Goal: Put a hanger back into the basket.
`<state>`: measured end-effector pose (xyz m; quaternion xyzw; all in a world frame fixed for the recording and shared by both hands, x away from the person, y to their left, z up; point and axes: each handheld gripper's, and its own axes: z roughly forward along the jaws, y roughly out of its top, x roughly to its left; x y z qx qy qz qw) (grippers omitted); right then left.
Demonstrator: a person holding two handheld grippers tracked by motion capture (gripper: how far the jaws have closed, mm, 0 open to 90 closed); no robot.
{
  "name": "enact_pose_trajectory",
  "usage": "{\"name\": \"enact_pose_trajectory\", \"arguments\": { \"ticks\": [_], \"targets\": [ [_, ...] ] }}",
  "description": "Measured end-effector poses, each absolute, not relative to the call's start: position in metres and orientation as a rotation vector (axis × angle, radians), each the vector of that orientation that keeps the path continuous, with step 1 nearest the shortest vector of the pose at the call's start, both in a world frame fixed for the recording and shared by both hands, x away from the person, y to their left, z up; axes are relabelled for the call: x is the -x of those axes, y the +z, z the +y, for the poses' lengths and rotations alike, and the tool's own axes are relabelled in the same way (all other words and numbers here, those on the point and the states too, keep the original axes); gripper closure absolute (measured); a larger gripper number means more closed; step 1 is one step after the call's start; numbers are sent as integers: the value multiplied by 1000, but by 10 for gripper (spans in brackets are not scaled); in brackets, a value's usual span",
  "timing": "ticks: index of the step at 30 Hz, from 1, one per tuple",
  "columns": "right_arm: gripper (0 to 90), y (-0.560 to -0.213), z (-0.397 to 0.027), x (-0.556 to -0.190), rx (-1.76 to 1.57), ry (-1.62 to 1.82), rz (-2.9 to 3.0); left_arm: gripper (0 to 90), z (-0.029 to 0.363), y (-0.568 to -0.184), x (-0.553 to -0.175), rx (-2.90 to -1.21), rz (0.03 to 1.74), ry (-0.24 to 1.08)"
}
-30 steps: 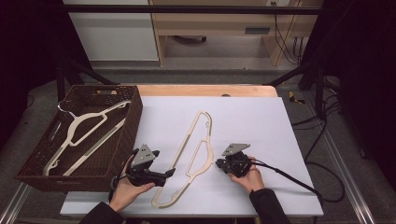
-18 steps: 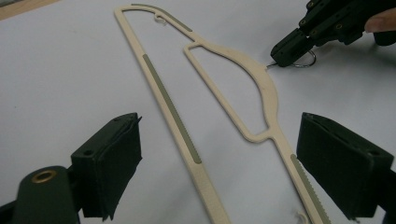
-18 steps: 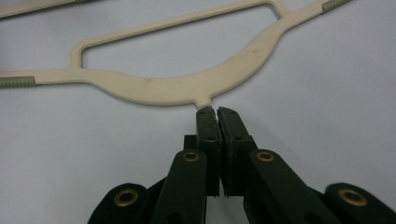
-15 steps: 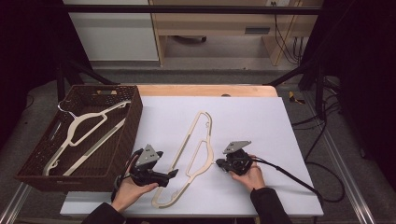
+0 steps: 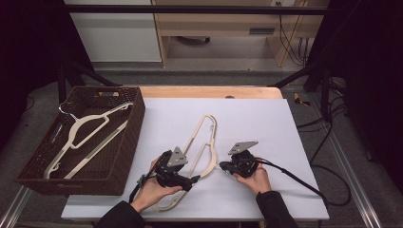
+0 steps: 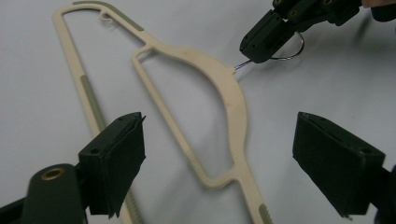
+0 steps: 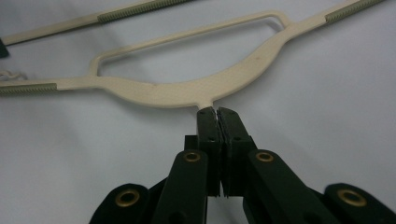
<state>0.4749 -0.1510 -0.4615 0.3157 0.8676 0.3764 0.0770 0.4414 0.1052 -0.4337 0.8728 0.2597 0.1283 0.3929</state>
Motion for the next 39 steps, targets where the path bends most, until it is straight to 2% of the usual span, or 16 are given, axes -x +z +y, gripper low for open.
{"name": "enact_pose_trajectory", "arguments": {
  "ticks": [13, 25, 30, 39],
  "targets": [
    [889, -454, -150, -472, -937, 1115, 2596, 356, 71, -461, -462, -2327, 651, 256],
    [890, -448, -151, -470, -946, 1138, 2584, 519, 64, -468, -467, -2356, 640, 214],
    [890, -445, -151, -469, -937, 1137, 2591, 621, 62, -469, -467, -2361, 640, 198],
    [890, -440, -150, -467, -928, 1123, 2584, 729, 61, -465, -465, -2379, 612, 189]
  ]
}}
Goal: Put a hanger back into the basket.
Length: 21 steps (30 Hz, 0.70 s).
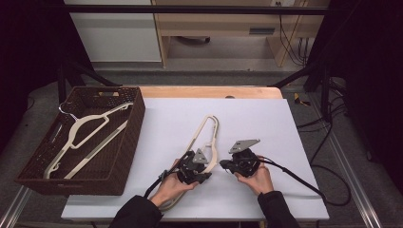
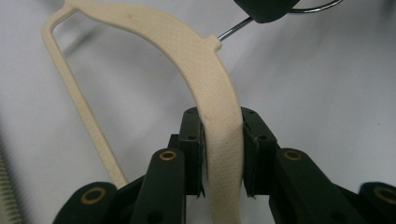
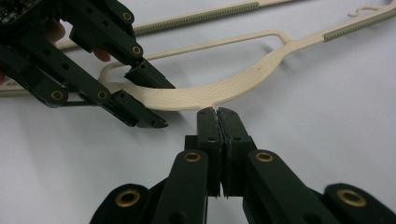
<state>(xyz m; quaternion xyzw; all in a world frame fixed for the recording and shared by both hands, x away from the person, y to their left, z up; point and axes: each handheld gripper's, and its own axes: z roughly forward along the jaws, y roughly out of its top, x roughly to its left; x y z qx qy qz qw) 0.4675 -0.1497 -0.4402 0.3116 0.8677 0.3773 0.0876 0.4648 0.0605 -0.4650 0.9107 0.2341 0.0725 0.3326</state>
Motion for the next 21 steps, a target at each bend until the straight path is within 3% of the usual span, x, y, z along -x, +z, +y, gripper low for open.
{"name": "enact_pose_trajectory", "arguments": {
  "ticks": [7, 21],
  "targets": [
    [864, -435, -153, -466, -914, 1165, 2555, 735, 61, -460, -462, -2358, 644, 212],
    [530, -384, -204, -438, -921, 1427, 2233, 747, 73, -443, -460, -2320, 674, 257]
  ]
}}
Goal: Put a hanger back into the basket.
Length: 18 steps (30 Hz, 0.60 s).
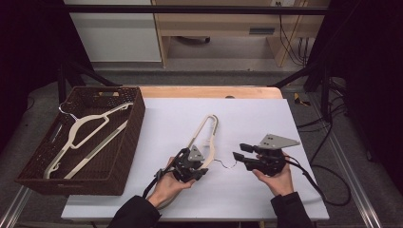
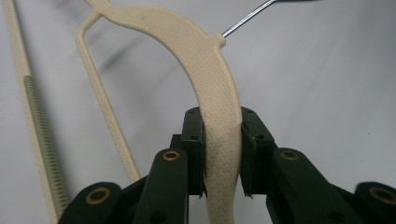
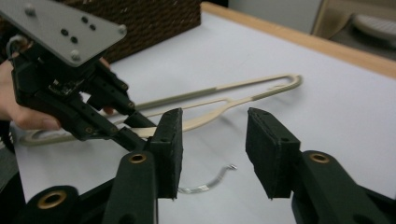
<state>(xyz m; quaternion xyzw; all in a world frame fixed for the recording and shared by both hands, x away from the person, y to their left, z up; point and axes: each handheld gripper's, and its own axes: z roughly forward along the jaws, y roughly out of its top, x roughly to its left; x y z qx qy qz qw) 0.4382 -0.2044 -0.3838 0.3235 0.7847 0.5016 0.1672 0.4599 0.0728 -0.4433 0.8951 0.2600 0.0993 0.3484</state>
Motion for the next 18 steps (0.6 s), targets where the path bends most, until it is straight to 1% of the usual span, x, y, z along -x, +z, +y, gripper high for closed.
{"name": "enact_pose_trajectory", "arguments": {
  "ticks": [2, 4, 9, 13, 18],
  "targets": [
    [457, -381, -216, -436, -966, 1438, 2179, 748, 76, -440, -460, -2307, 685, 259],
    [364, -381, -225, -436, -1004, 1432, 2127, 751, 80, -436, -460, -2295, 691, 271],
    [199, -387, -238, -437, -1056, 1415, 2072, 759, 89, -426, -462, -2253, 721, 285],
    [146, -391, -242, -439, -1074, 1404, 2057, 765, 97, -419, -463, -2233, 744, 291],
    [129, -396, -246, -441, -1107, 1388, 2056, 775, 110, -411, -466, -2212, 771, 306]
  ]
}}
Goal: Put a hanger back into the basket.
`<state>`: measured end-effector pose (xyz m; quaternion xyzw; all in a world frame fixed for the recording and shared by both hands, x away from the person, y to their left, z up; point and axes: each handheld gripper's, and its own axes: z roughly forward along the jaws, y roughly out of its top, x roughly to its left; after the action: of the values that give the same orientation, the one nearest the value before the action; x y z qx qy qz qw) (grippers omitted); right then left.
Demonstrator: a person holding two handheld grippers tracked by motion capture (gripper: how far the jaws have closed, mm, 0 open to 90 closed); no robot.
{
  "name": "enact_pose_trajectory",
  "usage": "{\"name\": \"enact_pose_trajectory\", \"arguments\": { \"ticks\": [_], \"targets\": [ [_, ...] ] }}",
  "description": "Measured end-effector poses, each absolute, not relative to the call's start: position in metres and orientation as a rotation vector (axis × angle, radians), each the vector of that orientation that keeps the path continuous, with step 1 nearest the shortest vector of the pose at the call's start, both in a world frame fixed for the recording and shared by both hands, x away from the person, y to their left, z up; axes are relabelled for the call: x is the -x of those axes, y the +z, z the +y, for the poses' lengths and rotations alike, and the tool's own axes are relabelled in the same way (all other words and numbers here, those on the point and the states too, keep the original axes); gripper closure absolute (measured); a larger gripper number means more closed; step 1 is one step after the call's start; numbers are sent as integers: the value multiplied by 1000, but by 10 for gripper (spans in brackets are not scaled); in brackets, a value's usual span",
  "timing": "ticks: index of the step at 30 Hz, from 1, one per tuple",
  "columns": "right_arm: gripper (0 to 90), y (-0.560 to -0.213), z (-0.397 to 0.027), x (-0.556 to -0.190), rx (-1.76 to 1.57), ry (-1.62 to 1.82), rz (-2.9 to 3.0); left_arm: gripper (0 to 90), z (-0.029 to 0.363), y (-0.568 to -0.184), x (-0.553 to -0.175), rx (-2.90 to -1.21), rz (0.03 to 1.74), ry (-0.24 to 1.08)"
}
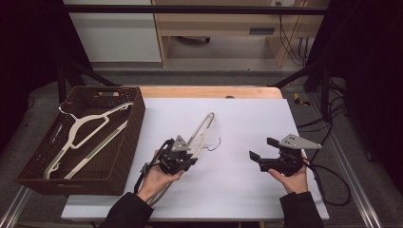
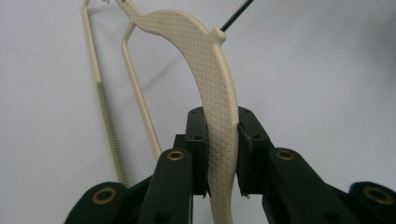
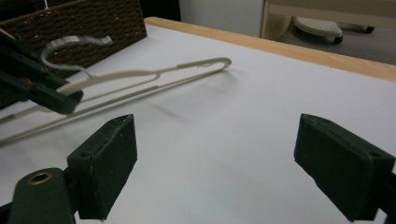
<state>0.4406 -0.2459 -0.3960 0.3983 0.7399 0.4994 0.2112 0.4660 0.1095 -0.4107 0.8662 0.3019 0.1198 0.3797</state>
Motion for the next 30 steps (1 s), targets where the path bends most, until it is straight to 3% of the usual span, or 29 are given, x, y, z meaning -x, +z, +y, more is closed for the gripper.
{"name": "enact_pose_trajectory", "arguments": {
  "ticks": [16, 23, 25, 30],
  "targets": [
    [100, -402, -250, -443, -1132, 1345, 2076, 810, 143, -397, -477, -2122, 886, 347],
    [93, -402, -249, -443, -1139, 1343, 2078, 860, 158, -394, -482, -2089, 974, 423],
    [91, -402, -249, -443, -1139, 1341, 2078, 861, 163, -394, -484, -2054, 983, 372],
    [91, -401, -250, -442, -1135, 1343, 2074, 863, 171, -387, -481, -2013, 991, 393]
  ]
}}
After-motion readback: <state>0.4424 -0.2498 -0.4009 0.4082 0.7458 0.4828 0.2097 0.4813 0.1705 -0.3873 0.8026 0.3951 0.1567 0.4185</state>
